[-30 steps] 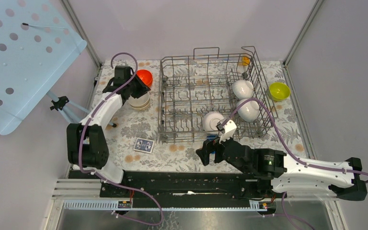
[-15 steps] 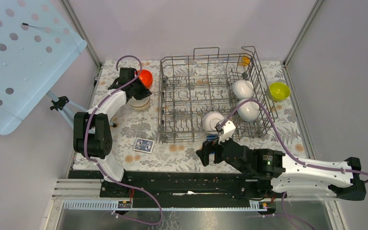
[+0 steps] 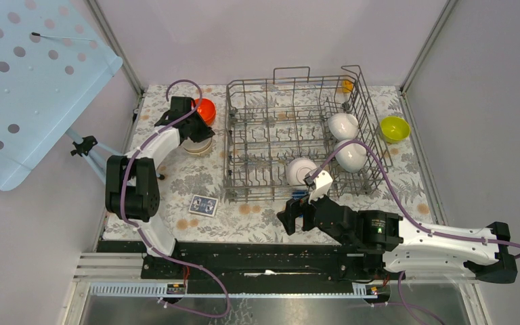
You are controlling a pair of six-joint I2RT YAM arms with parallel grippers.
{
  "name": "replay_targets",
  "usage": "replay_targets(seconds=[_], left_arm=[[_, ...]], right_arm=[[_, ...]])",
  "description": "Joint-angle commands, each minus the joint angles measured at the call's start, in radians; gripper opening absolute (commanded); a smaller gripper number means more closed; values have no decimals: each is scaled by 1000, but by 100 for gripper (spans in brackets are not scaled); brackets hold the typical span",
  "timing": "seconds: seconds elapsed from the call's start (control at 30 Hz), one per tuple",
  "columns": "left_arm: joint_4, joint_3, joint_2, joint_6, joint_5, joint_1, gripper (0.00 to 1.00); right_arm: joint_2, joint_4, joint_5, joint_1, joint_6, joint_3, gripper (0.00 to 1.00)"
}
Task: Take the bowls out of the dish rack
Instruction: Adjust the dish rack at the center of the board.
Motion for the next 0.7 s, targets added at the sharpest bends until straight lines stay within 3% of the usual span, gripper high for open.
replay_targets(seconds=[0.0,0.4,0.67], left_arm=[[44,20,12,24,-7,2,16],[48,16,-14,13,17,2,18],[12,56,-206,-15,34,-3,52]], right_arm=[[-10,26,16,-1,3,-7,100],[-26,15,22,-1,9,-7,100],[-34,-2,37,-2,-4,16,100]])
